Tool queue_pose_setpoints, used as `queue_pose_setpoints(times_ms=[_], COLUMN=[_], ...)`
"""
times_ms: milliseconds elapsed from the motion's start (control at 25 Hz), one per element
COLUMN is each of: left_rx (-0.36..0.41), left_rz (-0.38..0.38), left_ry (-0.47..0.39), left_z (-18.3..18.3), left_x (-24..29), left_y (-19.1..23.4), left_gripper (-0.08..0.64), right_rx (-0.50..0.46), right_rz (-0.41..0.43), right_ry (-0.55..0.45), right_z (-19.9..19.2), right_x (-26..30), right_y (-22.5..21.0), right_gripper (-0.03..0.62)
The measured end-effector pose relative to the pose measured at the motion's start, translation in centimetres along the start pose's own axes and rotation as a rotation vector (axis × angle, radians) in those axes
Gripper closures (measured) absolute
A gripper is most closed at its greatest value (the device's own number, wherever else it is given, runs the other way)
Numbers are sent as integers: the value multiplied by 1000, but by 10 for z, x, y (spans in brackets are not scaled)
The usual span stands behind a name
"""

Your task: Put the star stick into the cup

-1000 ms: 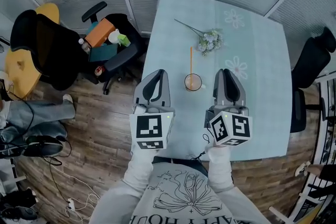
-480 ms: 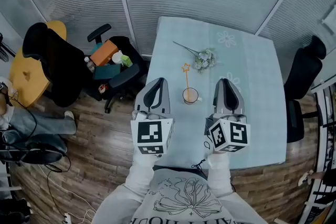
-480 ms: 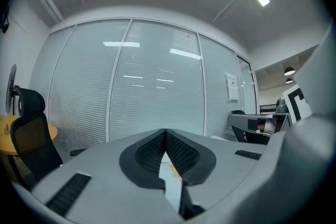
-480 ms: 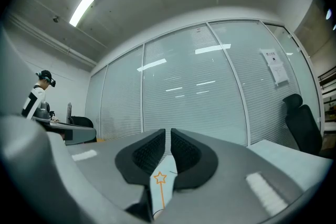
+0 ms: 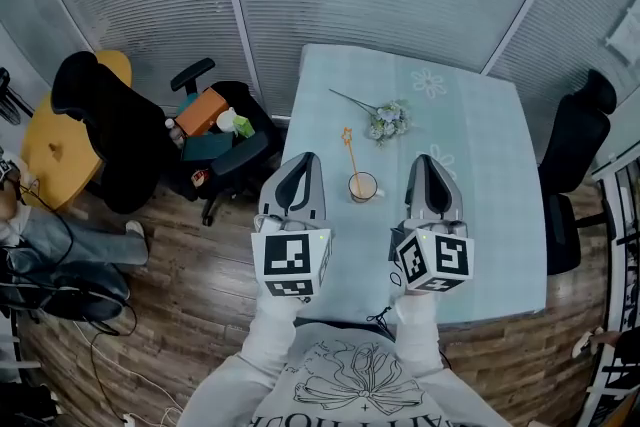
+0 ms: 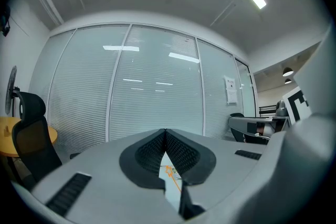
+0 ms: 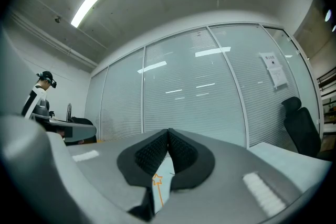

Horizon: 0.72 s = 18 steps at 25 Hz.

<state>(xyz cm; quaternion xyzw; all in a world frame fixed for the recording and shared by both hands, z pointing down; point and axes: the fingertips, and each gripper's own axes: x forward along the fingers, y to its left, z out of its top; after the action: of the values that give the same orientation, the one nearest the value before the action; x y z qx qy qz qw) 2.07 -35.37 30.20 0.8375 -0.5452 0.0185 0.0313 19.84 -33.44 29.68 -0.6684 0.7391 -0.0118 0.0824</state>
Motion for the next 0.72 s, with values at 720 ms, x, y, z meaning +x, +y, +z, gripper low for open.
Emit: queue_pose_setpoints(times_ms=[720], left_rx=[4], left_rz=[0], left_ry=[-14], left_z=[6], left_x=[-12], left_y=[-6], left_gripper=[554], right_rx=[8], right_rz=[4], right_ry=[-15], right_z=[9], right_x=[-9], right_y=[2], right_gripper=[581])
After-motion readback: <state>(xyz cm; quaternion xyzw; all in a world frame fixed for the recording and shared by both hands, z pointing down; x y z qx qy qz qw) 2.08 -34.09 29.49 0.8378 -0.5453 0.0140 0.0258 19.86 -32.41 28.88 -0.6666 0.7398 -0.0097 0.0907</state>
